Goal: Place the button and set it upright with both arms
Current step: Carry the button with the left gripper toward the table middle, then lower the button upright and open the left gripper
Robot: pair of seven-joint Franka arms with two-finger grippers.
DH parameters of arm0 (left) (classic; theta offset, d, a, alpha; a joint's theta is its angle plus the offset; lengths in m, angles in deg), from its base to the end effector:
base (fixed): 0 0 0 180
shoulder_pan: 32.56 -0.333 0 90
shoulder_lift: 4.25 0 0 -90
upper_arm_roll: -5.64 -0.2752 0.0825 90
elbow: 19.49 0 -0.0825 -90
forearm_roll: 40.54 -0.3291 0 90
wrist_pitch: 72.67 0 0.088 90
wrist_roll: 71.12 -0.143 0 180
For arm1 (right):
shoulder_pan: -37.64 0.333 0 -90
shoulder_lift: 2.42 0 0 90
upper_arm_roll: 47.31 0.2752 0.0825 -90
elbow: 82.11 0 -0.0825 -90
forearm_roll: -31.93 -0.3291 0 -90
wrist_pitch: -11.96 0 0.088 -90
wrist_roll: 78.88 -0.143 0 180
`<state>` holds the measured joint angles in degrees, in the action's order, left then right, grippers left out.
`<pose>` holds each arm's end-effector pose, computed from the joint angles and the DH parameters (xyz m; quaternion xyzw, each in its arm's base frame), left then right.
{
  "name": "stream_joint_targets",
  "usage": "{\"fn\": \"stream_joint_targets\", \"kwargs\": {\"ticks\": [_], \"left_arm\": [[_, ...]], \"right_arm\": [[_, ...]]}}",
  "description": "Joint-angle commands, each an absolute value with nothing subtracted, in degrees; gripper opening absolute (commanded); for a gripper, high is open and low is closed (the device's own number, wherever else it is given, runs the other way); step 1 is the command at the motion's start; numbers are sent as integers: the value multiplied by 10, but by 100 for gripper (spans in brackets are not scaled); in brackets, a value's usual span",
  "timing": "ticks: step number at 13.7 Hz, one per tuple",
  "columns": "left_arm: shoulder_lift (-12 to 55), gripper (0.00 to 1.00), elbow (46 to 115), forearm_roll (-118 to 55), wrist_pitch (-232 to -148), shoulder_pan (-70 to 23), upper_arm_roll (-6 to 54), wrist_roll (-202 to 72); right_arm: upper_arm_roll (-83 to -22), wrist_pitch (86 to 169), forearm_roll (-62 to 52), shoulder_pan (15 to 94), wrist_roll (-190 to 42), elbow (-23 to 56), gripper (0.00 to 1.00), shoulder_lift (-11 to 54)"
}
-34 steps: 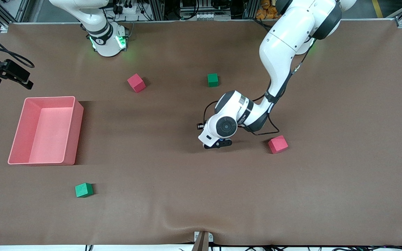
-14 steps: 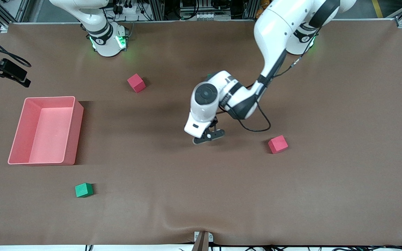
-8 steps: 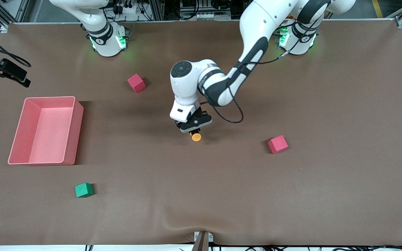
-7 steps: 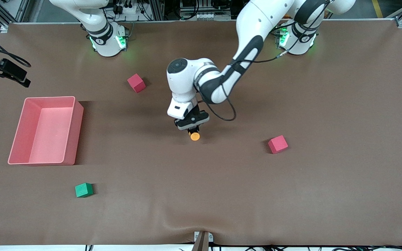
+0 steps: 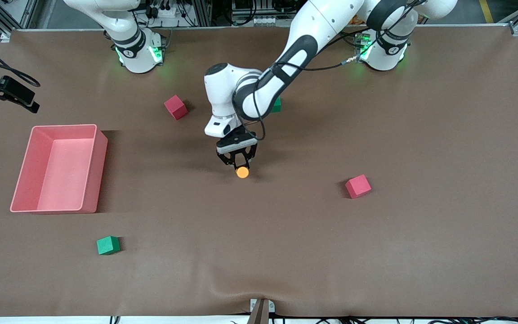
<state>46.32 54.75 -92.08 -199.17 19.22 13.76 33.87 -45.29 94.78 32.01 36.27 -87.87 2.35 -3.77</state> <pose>0.4047 -0.5582 0.2018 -0.9412 -0.1442 -0.3050 0.0188 0.4801 0.0054 0.5880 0.9973 -0.0728 -0.0024 0.0013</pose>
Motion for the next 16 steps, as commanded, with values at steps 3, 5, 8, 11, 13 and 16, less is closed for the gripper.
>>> {"fn": "stream_joint_targets", "kwargs": {"ticks": [3,5,8,11,13,16], "left_arm": [[491,0,551,-1082,-1999,213,129,450],[510,0,551,-1157,-1999,214,129,501],[521,0,554,-1258,-2000,211,129,568],[531,0,555,-1325,-2000,210,129,622],[546,0,557,-1374,-2000,210,129,646],[559,0,559,-1403,-1999,210,129,673]], "right_arm": [[-444,950,323,352,-802,22,100,-40],[-444,949,323,350,-802,22,100,-40],[-444,948,323,348,-802,22,100,-39],[-445,946,323,350,-806,22,100,-39],[-444,947,323,349,-807,22,100,-36],[-444,944,323,351,-808,22,100,-36]]}}
